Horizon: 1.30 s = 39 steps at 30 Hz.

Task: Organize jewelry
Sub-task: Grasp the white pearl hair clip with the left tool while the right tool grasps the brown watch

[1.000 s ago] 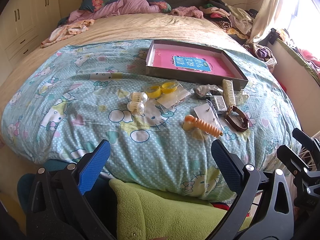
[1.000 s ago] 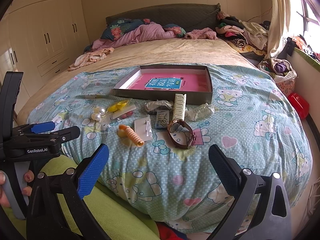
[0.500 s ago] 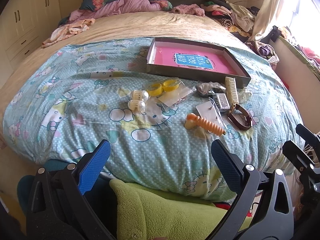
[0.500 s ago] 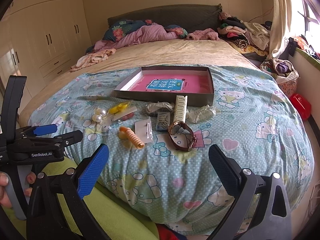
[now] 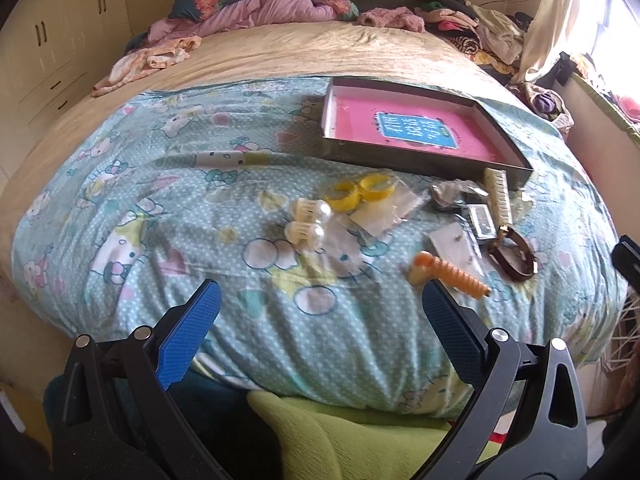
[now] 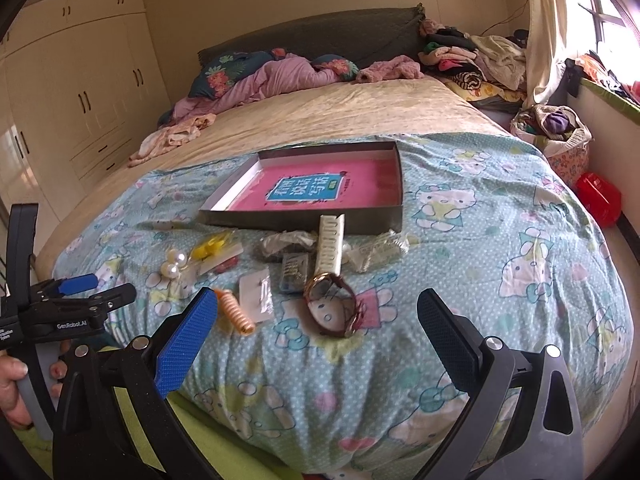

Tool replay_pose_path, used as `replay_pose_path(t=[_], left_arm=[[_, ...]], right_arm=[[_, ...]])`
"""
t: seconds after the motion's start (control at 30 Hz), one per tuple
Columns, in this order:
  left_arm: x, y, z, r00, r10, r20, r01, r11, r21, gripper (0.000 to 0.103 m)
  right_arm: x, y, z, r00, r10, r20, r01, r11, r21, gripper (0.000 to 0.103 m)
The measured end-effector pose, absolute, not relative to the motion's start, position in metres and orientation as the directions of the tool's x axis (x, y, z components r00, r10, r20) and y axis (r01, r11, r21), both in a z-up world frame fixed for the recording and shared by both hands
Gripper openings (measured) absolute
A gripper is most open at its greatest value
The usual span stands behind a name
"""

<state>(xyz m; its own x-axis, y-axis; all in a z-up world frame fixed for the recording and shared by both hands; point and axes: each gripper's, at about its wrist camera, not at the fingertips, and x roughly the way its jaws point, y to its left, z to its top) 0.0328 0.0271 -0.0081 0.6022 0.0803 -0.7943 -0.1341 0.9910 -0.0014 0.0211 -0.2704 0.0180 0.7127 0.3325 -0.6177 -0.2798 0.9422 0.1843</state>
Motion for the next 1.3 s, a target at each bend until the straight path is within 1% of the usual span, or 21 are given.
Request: replay_pose_path(t=[0.13, 0.23, 0.33, 0.53, 0.67, 0.7, 0.73, 0.8, 0.87, 1.03, 1.1, 1.13, 1.17, 1.2, 1.23, 1.27, 1.3], left_arm=[[0.044, 0.045, -0.014, 0.580, 0.095, -0.809, -0.156, 0.988, 0.004, 0.095], [0.050, 0.059, -0.020, 0.567, 0.052, -0.822, -0.152, 0.987, -0.042, 0.095], [0.058, 0.068, -0.029, 0.543, 0.051, -0.838, -0.161, 0.986, -0.044, 0.095], [0.078, 0.071, -0.047, 0.503, 0.015, -0.864, -0.127, 0.990, -0.057, 0.095], [0.092, 0.071, -0.058, 0.506, -0.009, -0.863, -0.102, 0.992, -0.070, 0.093], [0.095, 0.071, -0.060, 0.505, -0.011, -0.863, -0.096, 0.993, -0.068, 0.091], [0.098, 0.071, -0.062, 0.506, -0.013, -0.862, -0.088, 0.994, -0.066, 0.083], [0.106, 0.071, -0.067, 0.503, -0.017, -0.864, -0.082, 0.994, -0.067, 0.074], [0.112, 0.070, -0.070, 0.500, -0.014, -0.866, -0.077, 0.995, -0.060, 0.070], [0.122, 0.066, -0.078, 0.501, -0.014, -0.865, -0.049, 0.998, -0.044, 0.056], [0.124, 0.066, -0.080, 0.506, -0.022, -0.862, -0.039, 0.998, -0.048, 0.054], [0.124, 0.065, -0.080, 0.509, -0.025, -0.860, -0.035, 0.998, -0.050, 0.051], [0.125, 0.065, -0.080, 0.512, -0.029, -0.858, -0.030, 0.998, -0.051, 0.050], [0.125, 0.065, -0.080, 0.517, -0.035, -0.855, -0.023, 0.998, -0.055, 0.046], [0.126, 0.066, -0.080, 0.520, -0.038, -0.853, -0.020, 0.998, -0.056, 0.043], [0.127, 0.066, -0.080, 0.521, -0.044, -0.852, -0.016, 0.998, -0.061, 0.041], [0.127, 0.066, -0.080, 0.523, -0.051, -0.851, -0.011, 0.998, -0.066, 0.038]], right_arm=[[0.036, -0.273, 0.012, 0.700, 0.327, -0.635, -0.283, 0.943, 0.174, 0.099], [0.047, -0.274, 0.003, 0.671, 0.337, -0.661, -0.291, 0.939, 0.184, 0.099], [0.054, -0.271, -0.006, 0.655, 0.336, -0.677, -0.299, 0.938, 0.176, 0.099], [0.069, -0.264, -0.026, 0.616, 0.349, -0.706, -0.323, 0.930, 0.177, 0.099], [0.077, -0.258, -0.035, 0.598, 0.353, -0.720, -0.344, 0.924, 0.168, 0.099], [0.079, -0.257, -0.037, 0.593, 0.353, -0.723, -0.347, 0.923, 0.166, 0.099], [0.082, -0.256, -0.040, 0.589, 0.351, -0.728, -0.349, 0.923, 0.163, 0.099], [0.086, -0.255, -0.045, 0.579, 0.351, -0.736, -0.355, 0.921, 0.160, 0.099], [0.091, -0.252, -0.051, 0.568, 0.341, -0.749, -0.360, 0.921, 0.147, 0.099], [0.101, -0.242, -0.068, 0.549, 0.310, -0.776, -0.388, 0.917, 0.092, 0.099], [0.106, -0.239, -0.074, 0.540, 0.304, -0.785, -0.393, 0.916, 0.084, 0.098], [0.107, -0.238, -0.077, 0.535, 0.303, -0.789, -0.395, 0.915, 0.084, 0.097], [0.109, -0.236, -0.080, 0.529, 0.306, -0.791, -0.402, 0.912, 0.085, 0.092], [0.111, -0.234, -0.083, 0.522, 0.308, -0.796, -0.409, 0.909, 0.084, 0.087], [0.112, -0.232, -0.086, 0.515, 0.302, -0.802, -0.413, 0.907, 0.076, 0.079], [0.113, -0.230, -0.088, 0.518, 0.295, -0.803, -0.417, 0.907, 0.064, 0.074], [0.113, -0.228, -0.090, 0.524, 0.293, -0.800, -0.425, 0.904, 0.052, 0.073]])
